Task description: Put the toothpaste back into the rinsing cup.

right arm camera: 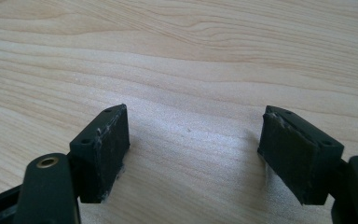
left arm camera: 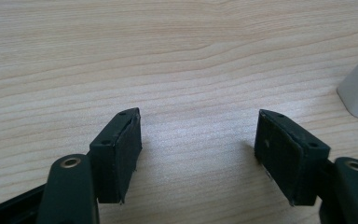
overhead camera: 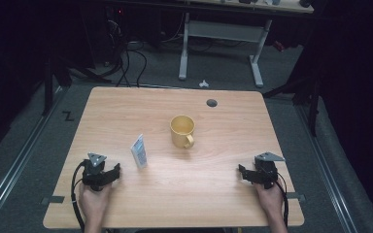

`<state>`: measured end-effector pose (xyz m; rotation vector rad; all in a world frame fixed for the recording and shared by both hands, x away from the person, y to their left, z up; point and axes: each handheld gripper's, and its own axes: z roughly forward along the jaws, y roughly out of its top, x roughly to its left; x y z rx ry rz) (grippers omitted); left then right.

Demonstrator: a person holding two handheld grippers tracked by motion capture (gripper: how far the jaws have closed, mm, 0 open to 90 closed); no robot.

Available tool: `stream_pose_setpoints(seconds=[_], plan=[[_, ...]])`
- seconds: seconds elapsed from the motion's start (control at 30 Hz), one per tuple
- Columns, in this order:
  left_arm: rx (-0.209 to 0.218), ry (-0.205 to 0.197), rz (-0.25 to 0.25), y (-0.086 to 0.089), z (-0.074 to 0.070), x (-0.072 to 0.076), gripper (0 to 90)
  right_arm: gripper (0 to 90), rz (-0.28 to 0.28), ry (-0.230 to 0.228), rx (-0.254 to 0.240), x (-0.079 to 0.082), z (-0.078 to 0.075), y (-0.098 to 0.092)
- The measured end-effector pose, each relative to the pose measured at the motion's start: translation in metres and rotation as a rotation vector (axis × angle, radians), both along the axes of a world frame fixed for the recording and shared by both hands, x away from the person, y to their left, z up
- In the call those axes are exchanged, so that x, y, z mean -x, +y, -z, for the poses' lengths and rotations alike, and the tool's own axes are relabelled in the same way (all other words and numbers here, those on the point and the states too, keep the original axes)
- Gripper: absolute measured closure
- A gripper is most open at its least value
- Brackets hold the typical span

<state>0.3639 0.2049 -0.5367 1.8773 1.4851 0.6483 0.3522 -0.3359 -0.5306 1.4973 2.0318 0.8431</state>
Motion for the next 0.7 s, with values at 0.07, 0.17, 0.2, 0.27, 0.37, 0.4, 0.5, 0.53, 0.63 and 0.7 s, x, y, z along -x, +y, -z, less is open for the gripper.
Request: stream_pose_setpoints(seconds=[0.07,0.17,0.2,0.27,0.37,0.4,0.5,0.53,0.63,0.7], plan=[[0.0,0.0,0.0,0.0,0.0,0.0,31.9,24.1,0.0,0.0,0.0,0.0,0.0,0.0],[0.0,0.001,0.002,0.0,0.0,0.0,31.5,24.1,0.0,0.0,-0.001,0.0,0.0,0.0001],[0.001,0.001,0.001,0.0,0.0,0.0,31.5,24.1,0.0,0.0,-0.001,0.0,0.0,0.0001],[0.001,0.001,0.002,0.0001,0.0,0.0,31.4,24.1,-0.001,0.0,0.0,0.0,0.0,0.0],[0.001,0.001,0.003,0.0,0.0,0.0,31.2,24.1,0.0,0.0,-0.001,0.0,0.0,0.0001],[0.001,0.002,0.003,0.0,0.0,0.0,31.2,24.1,0.0,0.0,0.0,0.0,0.0,0.0],[0.001,0.002,0.003,0.0,0.0,-0.0001,31.0,24.1,0.0,0.0,-0.001,0.0,0.0,0.0],[0.001,0.002,0.004,0.0,0.0,-0.0001,31.0,24.1,0.0,0.0,0.001,0.0,0.0,0.0],[0.002,0.002,0.004,0.0001,0.0,-0.0002,31.0,24.1,0.0,0.0,0.001,-0.0001,0.0,0.0],[0.002,0.002,0.003,0.0002,0.0,-0.0002,31.1,24.1,0.001,0.0,0.0,-0.0001,0.0,0.0]])
